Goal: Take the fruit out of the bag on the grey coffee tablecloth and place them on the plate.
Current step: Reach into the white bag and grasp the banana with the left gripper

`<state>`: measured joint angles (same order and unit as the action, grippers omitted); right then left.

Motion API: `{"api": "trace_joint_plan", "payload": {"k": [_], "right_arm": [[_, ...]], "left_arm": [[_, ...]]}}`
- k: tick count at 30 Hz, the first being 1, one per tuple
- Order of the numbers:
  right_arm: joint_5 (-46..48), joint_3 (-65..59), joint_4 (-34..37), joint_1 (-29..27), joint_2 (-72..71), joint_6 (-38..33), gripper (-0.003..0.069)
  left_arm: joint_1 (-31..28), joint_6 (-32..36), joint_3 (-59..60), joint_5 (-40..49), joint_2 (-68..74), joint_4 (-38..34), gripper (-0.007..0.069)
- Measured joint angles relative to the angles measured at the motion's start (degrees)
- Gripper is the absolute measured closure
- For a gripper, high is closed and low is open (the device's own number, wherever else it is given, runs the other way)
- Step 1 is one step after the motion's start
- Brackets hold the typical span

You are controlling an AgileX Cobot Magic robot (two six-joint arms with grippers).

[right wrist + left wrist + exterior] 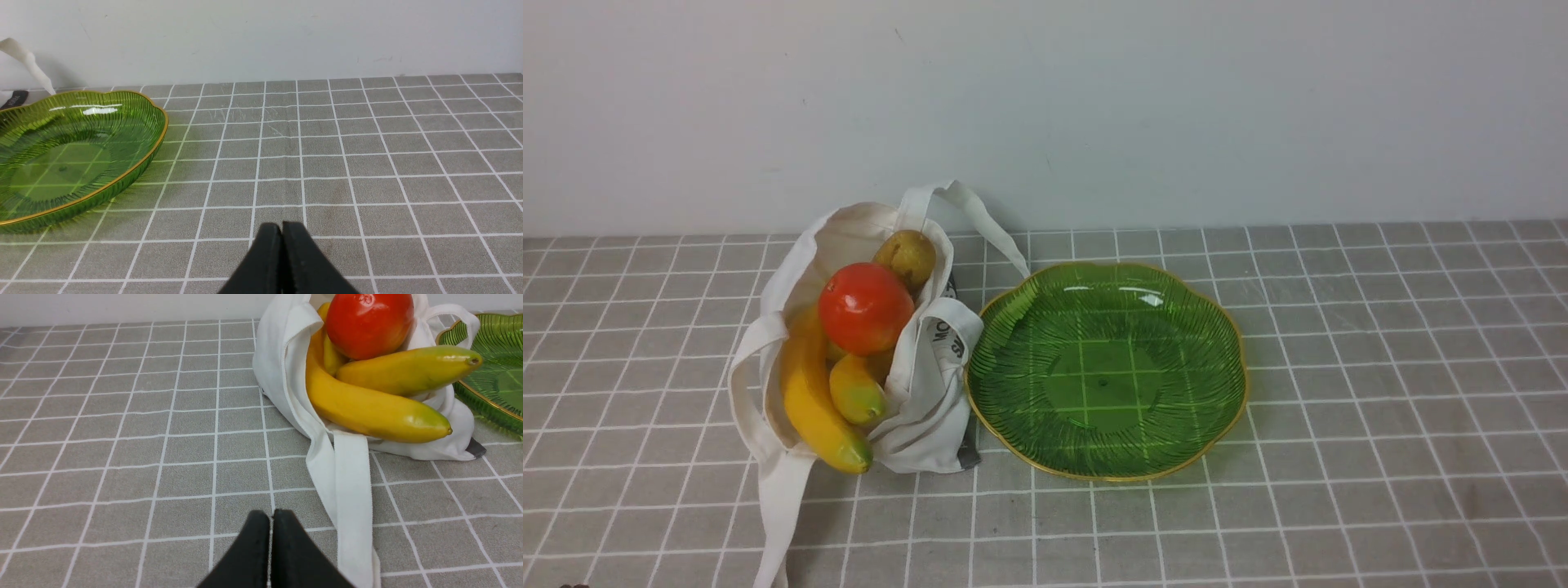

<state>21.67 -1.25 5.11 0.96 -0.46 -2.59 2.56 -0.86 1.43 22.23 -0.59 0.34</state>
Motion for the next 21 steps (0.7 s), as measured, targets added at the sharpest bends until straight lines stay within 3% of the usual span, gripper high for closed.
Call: {"api": "trace_joint_plan", "payload": {"k": [15, 19, 20, 21], "right_arm": [[0.0, 0.0, 0.0, 0.0, 0.0, 0.0, 0.0673], [0.0, 0.0, 0.0, 0.0, 0.0, 0.0, 0.0673], [0.0, 0.0, 0.0, 0.0, 0.0, 0.0, 0.0673], [0.0, 0.0, 0.0, 0.0, 0.0, 0.0, 0.0673]], "left_arm": [[0.0, -0.4, 0.0, 0.0, 0.0, -0.7, 0.0633], [0.0, -10.2, 0.1, 0.1, 0.0, -15.0, 0.0633], [0.0, -15.2, 0.1, 0.2, 0.0, -24.3, 0.0633], [0.0, -18.4, 0.1, 0.3, 0.0, -28.3, 0.0633]]}}
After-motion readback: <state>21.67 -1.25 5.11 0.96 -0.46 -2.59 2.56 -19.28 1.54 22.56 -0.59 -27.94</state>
